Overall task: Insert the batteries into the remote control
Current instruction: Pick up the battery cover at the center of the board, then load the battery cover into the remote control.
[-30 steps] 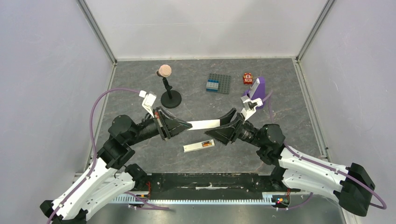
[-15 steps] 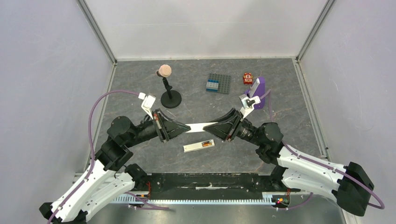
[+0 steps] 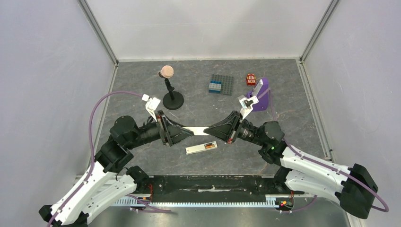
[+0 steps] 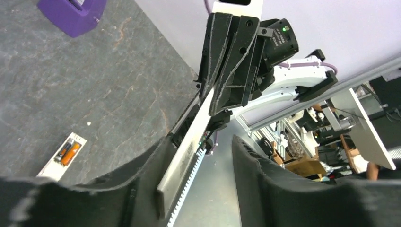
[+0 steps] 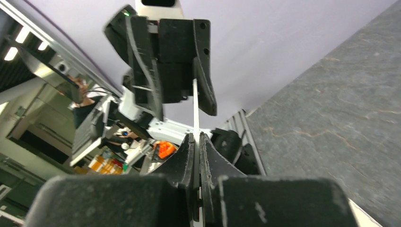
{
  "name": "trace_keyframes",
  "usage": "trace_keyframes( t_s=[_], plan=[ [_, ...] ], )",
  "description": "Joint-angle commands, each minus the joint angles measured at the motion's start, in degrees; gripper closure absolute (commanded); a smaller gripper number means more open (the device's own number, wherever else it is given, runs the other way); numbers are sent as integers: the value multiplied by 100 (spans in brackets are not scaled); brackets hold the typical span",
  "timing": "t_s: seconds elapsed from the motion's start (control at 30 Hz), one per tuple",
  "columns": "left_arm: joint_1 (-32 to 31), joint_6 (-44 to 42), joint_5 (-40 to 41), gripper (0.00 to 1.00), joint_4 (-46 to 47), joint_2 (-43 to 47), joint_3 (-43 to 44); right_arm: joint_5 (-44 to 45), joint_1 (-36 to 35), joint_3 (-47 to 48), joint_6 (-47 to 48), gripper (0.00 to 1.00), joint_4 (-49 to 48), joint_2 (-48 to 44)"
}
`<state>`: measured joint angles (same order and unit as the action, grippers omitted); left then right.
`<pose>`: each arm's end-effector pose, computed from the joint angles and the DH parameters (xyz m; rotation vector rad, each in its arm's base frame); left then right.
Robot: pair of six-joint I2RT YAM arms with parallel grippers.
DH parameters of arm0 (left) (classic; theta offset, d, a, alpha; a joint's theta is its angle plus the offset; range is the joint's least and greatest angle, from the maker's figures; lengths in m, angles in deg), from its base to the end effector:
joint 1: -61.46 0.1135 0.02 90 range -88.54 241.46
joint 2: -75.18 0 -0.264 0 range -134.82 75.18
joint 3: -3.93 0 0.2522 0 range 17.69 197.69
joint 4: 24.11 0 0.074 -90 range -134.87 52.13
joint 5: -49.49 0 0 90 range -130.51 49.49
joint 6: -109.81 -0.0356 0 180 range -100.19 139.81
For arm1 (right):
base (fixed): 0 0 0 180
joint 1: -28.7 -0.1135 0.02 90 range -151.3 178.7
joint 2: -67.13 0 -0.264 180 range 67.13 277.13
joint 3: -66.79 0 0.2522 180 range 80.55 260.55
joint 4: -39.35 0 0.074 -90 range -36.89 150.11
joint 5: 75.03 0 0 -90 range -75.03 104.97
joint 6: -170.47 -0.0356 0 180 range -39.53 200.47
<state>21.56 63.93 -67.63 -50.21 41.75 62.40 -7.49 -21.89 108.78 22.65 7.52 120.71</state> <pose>0.0923 -0.0983 0.3637 0.3516 1.7740 -1.4716 0.1232 0.1714 0.3123 -0.3168 1.4550 1.8327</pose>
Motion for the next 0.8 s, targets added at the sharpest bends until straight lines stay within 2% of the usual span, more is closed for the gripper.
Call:
trace_keyframes(
  t_s=[0.0, 0.07, 0.13, 0.23, 0.33, 0.5, 0.77],
  plan=[
    [-18, -719, 667, 38, -1071, 42, 650, -17, 195, 59, 636, 100, 997, -19],
    [-17, -900, 1389, 31, -1849, 68, 924, -112, 423, -131, 764, 100, 1310, -4],
    [-17, -928, 2118, 29, -2460, 90, 1047, -244, 584, -158, 923, 100, 1758, 96],
    [-16, -780, 2826, 29, -2902, 78, 932, -287, 644, 200, 1383, 100, 2943, 539],
    [-13, -415, 3393, 29, -3190, -10, 672, -431, 706, 324, 1496, 100, 3436, 1053],
    [-17, 314, 3452, 30, -3195, -145, -31, -749, 751, 255, 1439, 100, 3348, 1679],
    [-16, 1105, 3146, 31, -2585, 129, -1199, -861, 823, 204, 1126, 100, 2574, 2212]
  ],
)
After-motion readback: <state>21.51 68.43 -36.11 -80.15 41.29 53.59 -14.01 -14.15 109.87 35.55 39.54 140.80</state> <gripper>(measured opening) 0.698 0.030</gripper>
